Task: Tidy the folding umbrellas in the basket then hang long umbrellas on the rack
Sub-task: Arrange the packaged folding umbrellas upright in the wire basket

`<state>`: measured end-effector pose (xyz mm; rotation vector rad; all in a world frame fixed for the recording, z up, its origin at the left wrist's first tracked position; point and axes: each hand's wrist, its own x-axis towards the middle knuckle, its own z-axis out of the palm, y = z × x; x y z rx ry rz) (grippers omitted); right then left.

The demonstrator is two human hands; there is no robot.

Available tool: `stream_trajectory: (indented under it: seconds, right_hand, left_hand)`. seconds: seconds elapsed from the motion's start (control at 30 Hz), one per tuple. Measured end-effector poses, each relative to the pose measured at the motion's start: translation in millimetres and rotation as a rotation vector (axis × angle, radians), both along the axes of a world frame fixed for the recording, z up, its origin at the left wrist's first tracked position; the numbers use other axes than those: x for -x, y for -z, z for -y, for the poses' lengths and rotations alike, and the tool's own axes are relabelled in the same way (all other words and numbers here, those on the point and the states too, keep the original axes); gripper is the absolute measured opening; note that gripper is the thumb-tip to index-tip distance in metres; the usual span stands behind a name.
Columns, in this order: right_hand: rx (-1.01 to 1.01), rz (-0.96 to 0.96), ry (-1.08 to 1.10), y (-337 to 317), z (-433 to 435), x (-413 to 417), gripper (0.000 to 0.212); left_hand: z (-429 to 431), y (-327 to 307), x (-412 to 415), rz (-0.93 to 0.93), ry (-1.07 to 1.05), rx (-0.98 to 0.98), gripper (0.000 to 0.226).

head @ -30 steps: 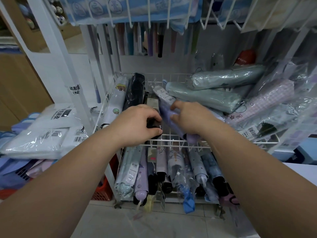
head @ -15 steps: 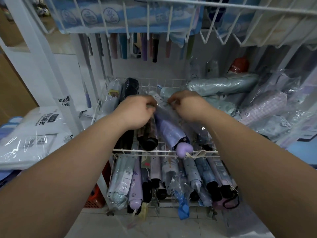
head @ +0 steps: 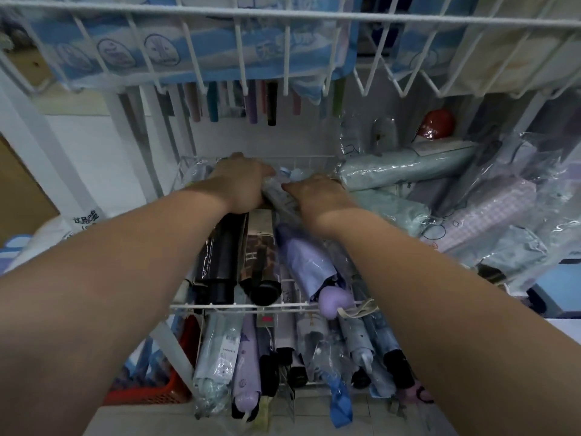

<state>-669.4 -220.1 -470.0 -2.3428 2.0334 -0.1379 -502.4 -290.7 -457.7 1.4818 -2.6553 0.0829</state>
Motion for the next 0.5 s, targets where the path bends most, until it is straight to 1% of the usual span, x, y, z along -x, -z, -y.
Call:
stream_trajectory:
  seconds: [0.1, 0.17, 0.27, 0.33, 0.4, 0.5]
  right_hand:
    - [0.002, 0.003, -0.013, 5.3, -1.7, 16.2, 0.053]
    - [0.023, 0.012, -0.040, 8.2, -3.3, 24.7, 0.051]
    - [0.021, 0.072, -0.073, 5.4, -8.9, 30.3, 0.044]
    - [0.028, 0.124, -0.078, 1.8, -15.0, 32.3, 0.043]
    - [0.040, 0.152, -0.091, -0.5, -20.6, 33.3, 0.048]
    - [0.073, 0.231, -0.106, -1.2, -25.5, 33.3, 0.049]
  left_hand:
    - [1.4, 2.8, 0.2, 0.095, 0.099, 0.039, 0.054]
    - [3.5, 3.2, 0.4, 0.059, 0.151, 0.045, 0.052]
    - [3.8, 2.8, 3.4, -0.009, 0.219, -0.009, 0.048]
    - [6.7, 5.1, 8.0, 0.003, 0.254, -0.046, 0.049]
    - [11.4, 6.8, 15.2, 0.087, 0.276, -0.063, 0.056]
    - [16.0, 4.4, 28.2, 0.297, 0.216, -0.082, 0.061]
